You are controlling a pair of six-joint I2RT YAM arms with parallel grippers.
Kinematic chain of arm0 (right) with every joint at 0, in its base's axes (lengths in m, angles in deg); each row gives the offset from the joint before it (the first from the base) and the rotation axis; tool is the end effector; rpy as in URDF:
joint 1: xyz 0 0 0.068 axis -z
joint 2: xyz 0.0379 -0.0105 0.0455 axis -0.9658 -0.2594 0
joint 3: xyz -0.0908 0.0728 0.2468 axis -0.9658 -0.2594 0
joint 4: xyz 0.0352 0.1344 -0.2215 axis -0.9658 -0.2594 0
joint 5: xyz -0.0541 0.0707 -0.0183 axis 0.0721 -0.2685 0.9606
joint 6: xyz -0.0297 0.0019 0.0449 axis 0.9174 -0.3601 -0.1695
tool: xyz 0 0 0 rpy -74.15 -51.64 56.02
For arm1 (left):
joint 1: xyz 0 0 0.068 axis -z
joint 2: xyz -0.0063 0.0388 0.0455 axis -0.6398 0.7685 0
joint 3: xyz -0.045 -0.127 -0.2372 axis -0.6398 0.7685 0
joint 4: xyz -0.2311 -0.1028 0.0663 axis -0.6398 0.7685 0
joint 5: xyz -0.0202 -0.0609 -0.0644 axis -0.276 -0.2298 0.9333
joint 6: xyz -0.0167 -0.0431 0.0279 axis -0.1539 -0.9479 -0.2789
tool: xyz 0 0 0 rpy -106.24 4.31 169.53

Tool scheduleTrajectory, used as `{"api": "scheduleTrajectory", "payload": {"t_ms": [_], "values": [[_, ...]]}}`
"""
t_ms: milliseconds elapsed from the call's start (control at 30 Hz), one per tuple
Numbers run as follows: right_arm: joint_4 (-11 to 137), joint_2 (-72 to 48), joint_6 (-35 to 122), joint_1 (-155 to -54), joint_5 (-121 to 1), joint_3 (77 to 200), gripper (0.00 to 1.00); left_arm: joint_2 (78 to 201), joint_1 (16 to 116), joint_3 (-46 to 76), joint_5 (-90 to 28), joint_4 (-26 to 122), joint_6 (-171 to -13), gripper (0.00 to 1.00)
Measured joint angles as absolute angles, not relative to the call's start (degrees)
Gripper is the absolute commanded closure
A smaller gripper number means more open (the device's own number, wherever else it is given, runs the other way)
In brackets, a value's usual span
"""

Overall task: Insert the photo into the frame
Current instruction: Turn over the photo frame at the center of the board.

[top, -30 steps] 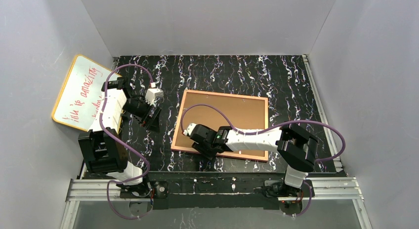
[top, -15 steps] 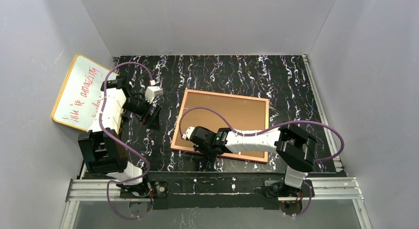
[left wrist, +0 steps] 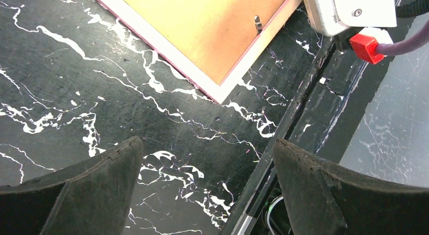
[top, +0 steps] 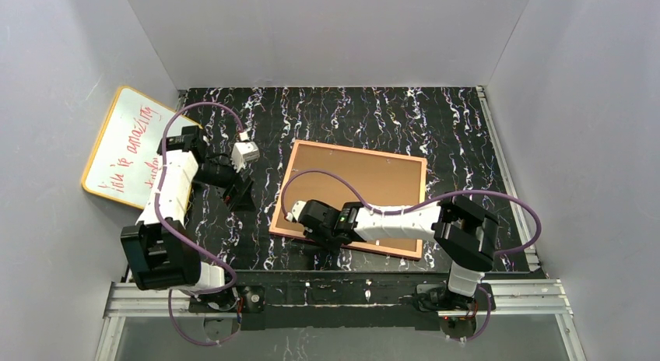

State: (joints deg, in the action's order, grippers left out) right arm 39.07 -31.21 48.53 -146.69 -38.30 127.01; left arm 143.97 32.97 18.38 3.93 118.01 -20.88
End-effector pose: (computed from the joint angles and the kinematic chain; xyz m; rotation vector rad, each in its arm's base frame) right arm 0.1187 0.3318 0.1805 -1.4206 2.1703 0.1392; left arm 0.2459 0.0049 0.2857 1.1976 2.1880 -0.6912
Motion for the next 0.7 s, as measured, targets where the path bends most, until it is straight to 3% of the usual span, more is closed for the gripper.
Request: {"api": "scheduleTrajectory", "payload": {"t_ms": [100, 200, 267, 700], "values": [[39.2, -31.4, 48.9, -146.7, -38.6, 127.0, 0.76, 145.0, 33.0, 18.4, 4.1, 118.5, -19.0, 0.02], [39.3, -31.4, 49.5, -146.7, -38.6, 127.0, 0.93, 144.4, 33.0, 19.2, 4.3, 118.6, -16.3, 0.02], [39.3, -31.4, 49.8, -146.7, -38.6, 127.0, 0.98, 143.1, 33.0, 21.5, 4.3, 117.9, -13.9, 0.02], [36.4, -29.7, 51.2, -143.8, -42.2, 133.8, 0.99, 120.2, 33.0, 37.4, 5.9, 110.2, 10.1, 0.06]]}}
